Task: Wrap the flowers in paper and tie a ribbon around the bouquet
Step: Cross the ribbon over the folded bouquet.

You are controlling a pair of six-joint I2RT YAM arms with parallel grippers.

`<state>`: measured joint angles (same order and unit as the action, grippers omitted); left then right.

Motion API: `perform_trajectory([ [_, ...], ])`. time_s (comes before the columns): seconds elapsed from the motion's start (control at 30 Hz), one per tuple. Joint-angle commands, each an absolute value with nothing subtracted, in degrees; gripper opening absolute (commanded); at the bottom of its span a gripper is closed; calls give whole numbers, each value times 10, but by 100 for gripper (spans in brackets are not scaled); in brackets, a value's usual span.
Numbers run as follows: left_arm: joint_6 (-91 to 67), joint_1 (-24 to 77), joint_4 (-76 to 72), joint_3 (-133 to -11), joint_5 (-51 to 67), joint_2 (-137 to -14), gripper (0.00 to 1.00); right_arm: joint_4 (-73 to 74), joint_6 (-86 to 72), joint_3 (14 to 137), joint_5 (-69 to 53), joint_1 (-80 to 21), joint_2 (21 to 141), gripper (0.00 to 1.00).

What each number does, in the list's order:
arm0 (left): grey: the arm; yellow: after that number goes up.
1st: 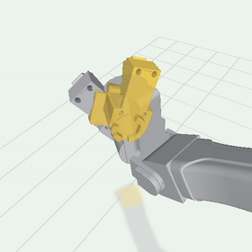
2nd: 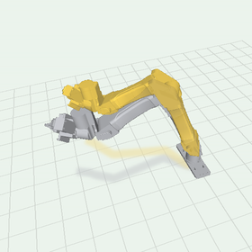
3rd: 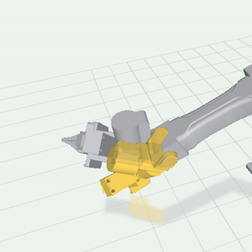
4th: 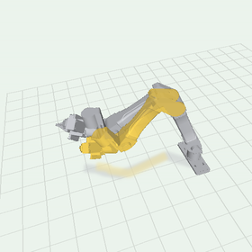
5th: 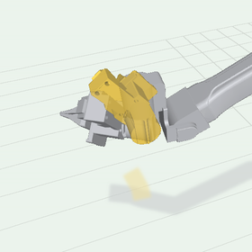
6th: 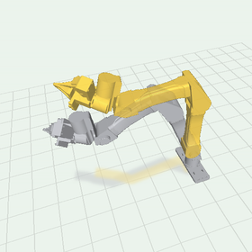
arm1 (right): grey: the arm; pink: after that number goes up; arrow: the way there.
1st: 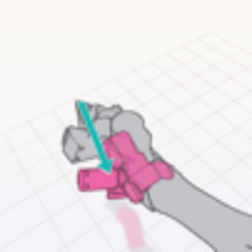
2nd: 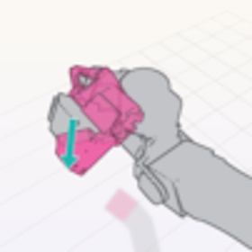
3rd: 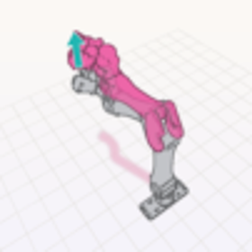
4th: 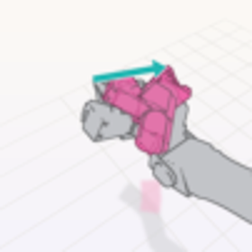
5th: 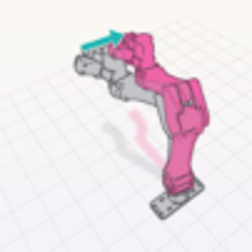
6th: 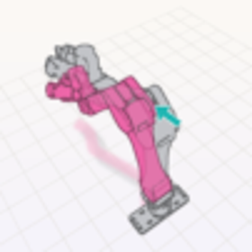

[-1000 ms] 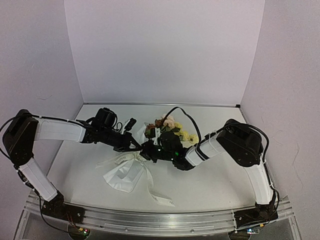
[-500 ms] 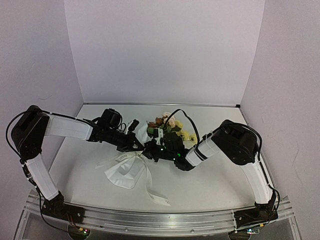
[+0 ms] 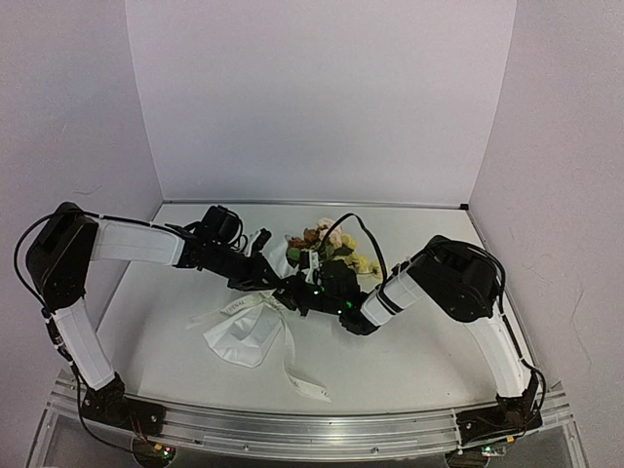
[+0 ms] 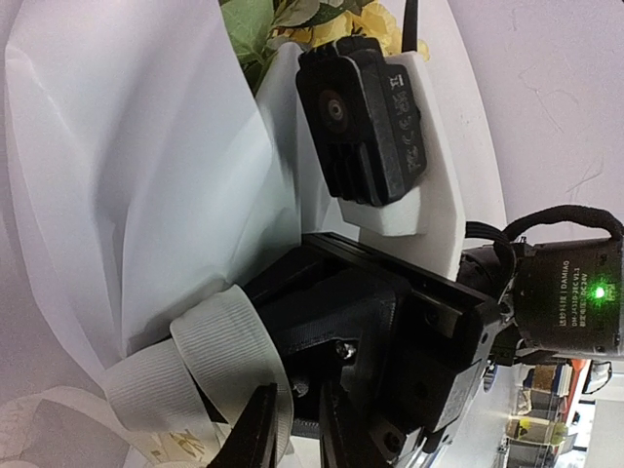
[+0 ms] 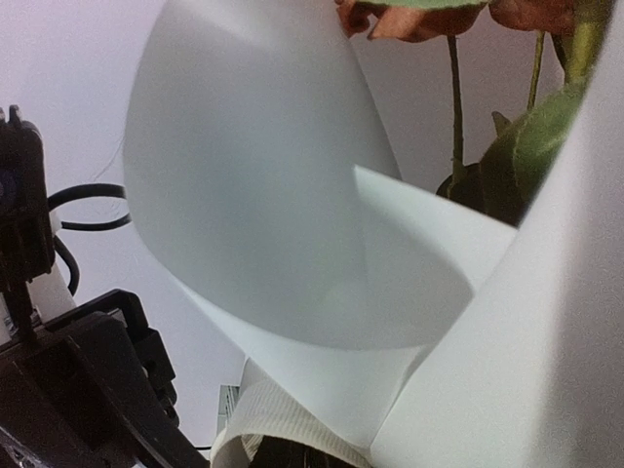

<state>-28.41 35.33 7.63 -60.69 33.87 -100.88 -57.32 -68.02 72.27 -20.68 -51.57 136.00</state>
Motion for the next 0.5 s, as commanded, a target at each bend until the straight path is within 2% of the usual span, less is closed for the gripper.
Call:
perform_trajectory([
  [0.0,-262,355,114,-644,328,-971,20,-561,-681,723,-197,-507,1384,5],
  [0.47,-237,354,129,-651,259,-957,31,-560,-683,726,-201,-507,1384,5],
])
